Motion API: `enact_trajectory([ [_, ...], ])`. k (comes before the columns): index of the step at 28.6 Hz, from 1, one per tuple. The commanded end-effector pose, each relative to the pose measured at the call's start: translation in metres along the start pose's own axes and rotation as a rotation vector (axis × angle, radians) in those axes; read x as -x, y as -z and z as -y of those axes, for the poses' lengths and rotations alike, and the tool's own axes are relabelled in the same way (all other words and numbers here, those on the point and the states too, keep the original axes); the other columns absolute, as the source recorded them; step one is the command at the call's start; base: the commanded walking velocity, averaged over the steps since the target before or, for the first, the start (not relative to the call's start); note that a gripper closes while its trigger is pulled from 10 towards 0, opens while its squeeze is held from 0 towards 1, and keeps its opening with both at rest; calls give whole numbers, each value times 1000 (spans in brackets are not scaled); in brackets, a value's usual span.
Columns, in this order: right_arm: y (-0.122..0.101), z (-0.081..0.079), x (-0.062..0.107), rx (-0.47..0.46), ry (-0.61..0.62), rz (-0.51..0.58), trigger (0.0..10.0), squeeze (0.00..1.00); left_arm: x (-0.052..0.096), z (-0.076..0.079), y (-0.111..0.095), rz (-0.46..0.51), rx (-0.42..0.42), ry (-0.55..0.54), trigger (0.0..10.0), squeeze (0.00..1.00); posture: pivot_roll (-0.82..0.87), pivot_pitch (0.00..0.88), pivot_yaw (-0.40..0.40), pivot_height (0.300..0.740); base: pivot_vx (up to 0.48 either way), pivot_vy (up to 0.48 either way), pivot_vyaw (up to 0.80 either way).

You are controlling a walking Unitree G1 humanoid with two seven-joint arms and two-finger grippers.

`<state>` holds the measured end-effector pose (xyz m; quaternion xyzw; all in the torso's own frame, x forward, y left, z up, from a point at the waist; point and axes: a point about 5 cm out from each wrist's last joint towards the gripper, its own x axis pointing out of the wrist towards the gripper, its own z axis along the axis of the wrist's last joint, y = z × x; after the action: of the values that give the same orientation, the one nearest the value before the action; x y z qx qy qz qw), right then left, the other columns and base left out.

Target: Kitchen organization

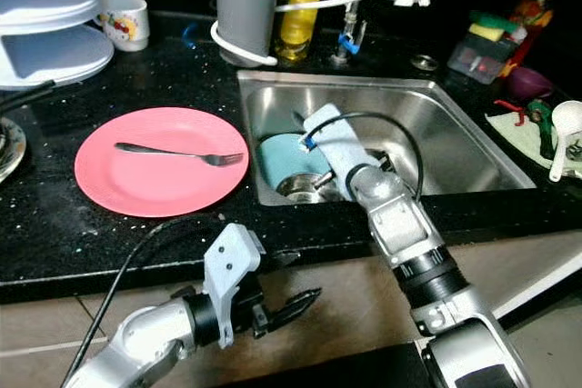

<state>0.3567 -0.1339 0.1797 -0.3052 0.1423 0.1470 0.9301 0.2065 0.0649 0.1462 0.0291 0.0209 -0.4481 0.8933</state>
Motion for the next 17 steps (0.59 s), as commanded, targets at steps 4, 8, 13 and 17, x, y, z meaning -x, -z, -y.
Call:
enact_trajectory([
  [4, 9, 7, -1, -38, 74, 15, 10000, 1000, -1, -13, -2, 22, -43, -108, 10000, 0, 137, 20, -199, 740, 0, 0, 0],
  [8, -18, 20, 6, -231, 158, 257, 10000, 365, -2, -19, -2, 31, -58, -151, 10000, 0, 134, 14, -196, 740, 0, 0, 0],
  [13, -36, 26, 23, -566, 13, 500, 10000, 0, -2, -31, -7, 55, -88, -226, 10000, 0, 131, 15, -197, 740, 0, 0, 0],
  [17, -42, 29, 33, -656, -30, 606, 10000, 0, -1, -40, -14, 77, -111, -274, 10000, 0, 132, 16, -195, 740, 0, 0, 0],
])
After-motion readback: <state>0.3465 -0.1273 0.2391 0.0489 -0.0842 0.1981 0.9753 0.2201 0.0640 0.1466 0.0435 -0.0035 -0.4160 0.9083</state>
